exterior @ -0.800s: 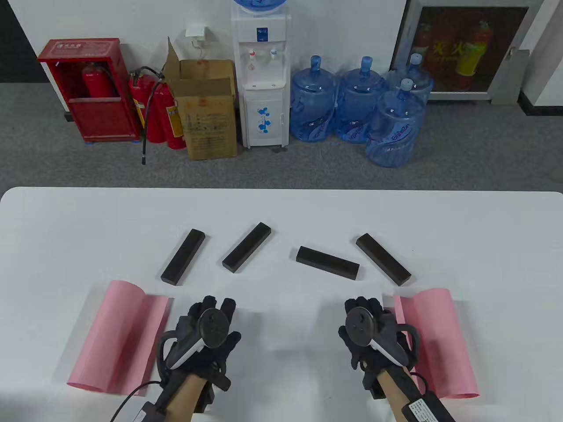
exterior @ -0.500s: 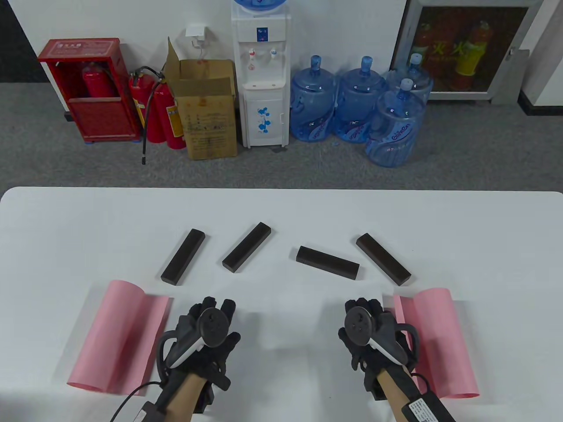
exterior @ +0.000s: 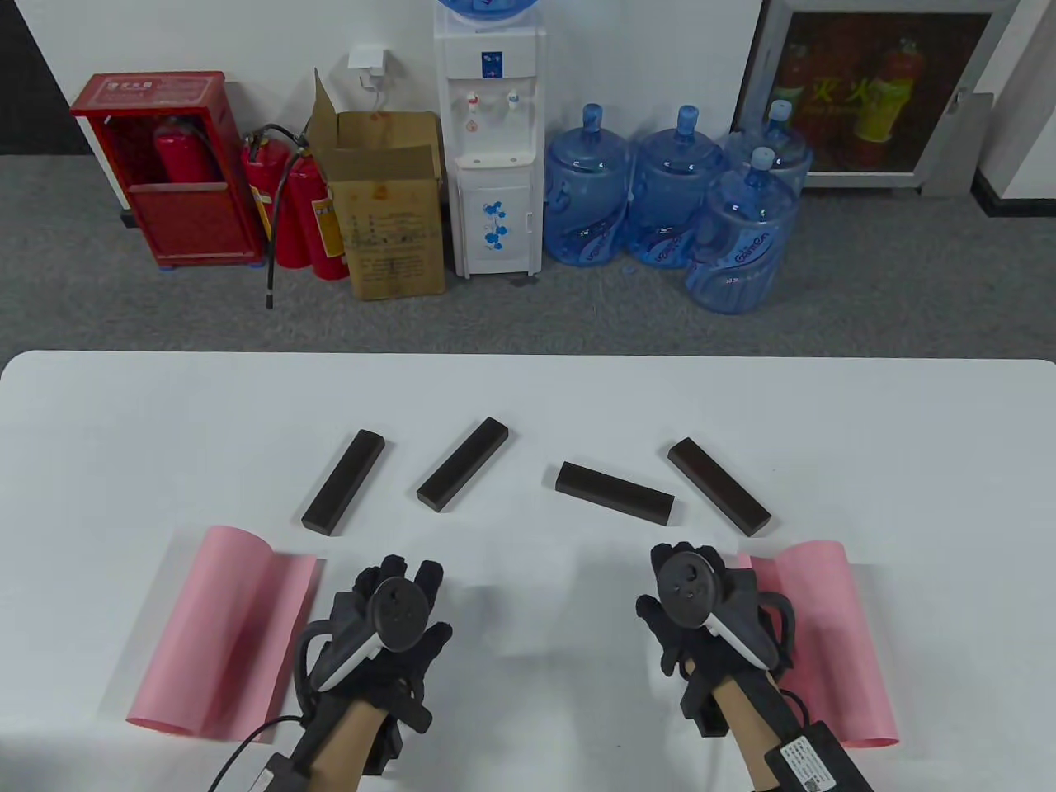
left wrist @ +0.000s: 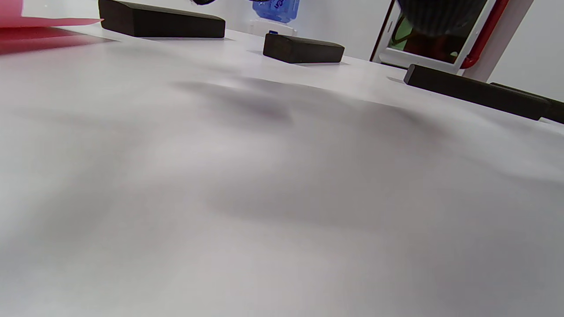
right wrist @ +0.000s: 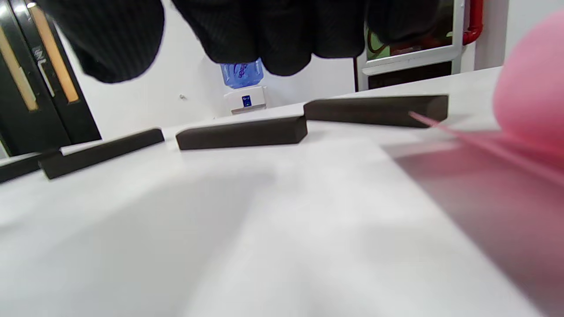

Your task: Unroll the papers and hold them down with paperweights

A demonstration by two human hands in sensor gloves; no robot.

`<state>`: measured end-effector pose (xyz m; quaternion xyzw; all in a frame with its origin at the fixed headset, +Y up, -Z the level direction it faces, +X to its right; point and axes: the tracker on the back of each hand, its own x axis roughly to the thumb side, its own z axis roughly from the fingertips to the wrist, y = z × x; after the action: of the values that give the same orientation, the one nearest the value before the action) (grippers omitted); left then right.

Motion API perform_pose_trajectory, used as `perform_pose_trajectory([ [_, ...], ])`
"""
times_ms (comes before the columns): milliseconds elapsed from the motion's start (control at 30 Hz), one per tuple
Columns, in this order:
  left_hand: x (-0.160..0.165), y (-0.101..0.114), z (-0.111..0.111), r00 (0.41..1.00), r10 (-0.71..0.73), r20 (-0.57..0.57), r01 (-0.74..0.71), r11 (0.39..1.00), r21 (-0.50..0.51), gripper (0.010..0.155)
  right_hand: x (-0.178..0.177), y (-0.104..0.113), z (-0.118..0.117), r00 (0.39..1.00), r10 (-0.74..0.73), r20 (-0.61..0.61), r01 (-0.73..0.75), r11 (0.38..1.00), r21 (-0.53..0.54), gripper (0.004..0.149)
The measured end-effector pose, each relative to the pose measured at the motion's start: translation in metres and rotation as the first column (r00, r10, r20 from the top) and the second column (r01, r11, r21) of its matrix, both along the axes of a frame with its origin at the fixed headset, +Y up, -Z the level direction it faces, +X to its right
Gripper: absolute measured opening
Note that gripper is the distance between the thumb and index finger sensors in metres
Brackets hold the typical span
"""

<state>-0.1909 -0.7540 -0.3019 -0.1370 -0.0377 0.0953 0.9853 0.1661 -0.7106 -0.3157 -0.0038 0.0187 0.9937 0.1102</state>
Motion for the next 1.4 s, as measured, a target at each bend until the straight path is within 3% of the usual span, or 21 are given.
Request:
perform_pose_trajectory([
  [133,0.000,0.000,0.000,1.000,0.001,0.003,-0.001,1.000,0.002,0.073,0.027,0.028,-0.004,0.995,-0.054,0.087,0.056,0.998,-0.019,0.073],
  [333,-0.001,-0.001,0.000,1.000,0.002,0.004,-0.002,1.000,-0.005,0.073,0.087,0.050,-0.008,0.965,0.020,0.262,-0.006,0.998,-0.056,0.067],
  [500,0.000,-0.001,0.000,1.000,0.003,0.005,-0.003,1.000,-0.016,0.073,0.147,0.036,-0.004,0.907,0.118,0.405,-0.018,0.970,-0.243,0.073],
  [567,0.000,-0.001,0.000,1.000,0.001,0.007,0.000,1.000,-0.020,0.073,0.169,0.025,0.000,0.880,0.137,0.454,-0.017,0.966,-0.259,0.074],
  [733,0.001,-0.002,0.000,1.000,-0.005,0.009,0.005,1.000,-0.031,0.073,0.194,-0.007,0.009,0.869,0.133,0.476,0.068,0.922,-0.382,0.084],
  [900,0.002,-0.003,0.000,1.000,-0.008,0.010,0.009,0.999,-0.042,0.073,0.184,-0.033,0.011,0.910,-0.001,0.415,0.183,0.898,-0.399,0.098],
  [1000,0.003,-0.003,0.001,1.000,-0.010,0.012,0.010,0.999,-0.046,0.073,0.167,-0.039,0.010,0.928,-0.014,0.372,0.170,0.904,-0.391,0.100],
  [1133,0.004,-0.003,0.000,1.000,-0.009,0.016,0.010,0.999,-0.049,0.073,0.136,-0.037,0.005,0.947,0.090,0.309,0.030,0.931,-0.363,0.100],
  [1400,0.004,-0.004,0.000,1.000,-0.005,0.024,0.006,0.999,-0.049,0.073,0.088,-0.018,0.001,0.970,0.009,0.243,0.055,0.965,-0.255,0.093],
])
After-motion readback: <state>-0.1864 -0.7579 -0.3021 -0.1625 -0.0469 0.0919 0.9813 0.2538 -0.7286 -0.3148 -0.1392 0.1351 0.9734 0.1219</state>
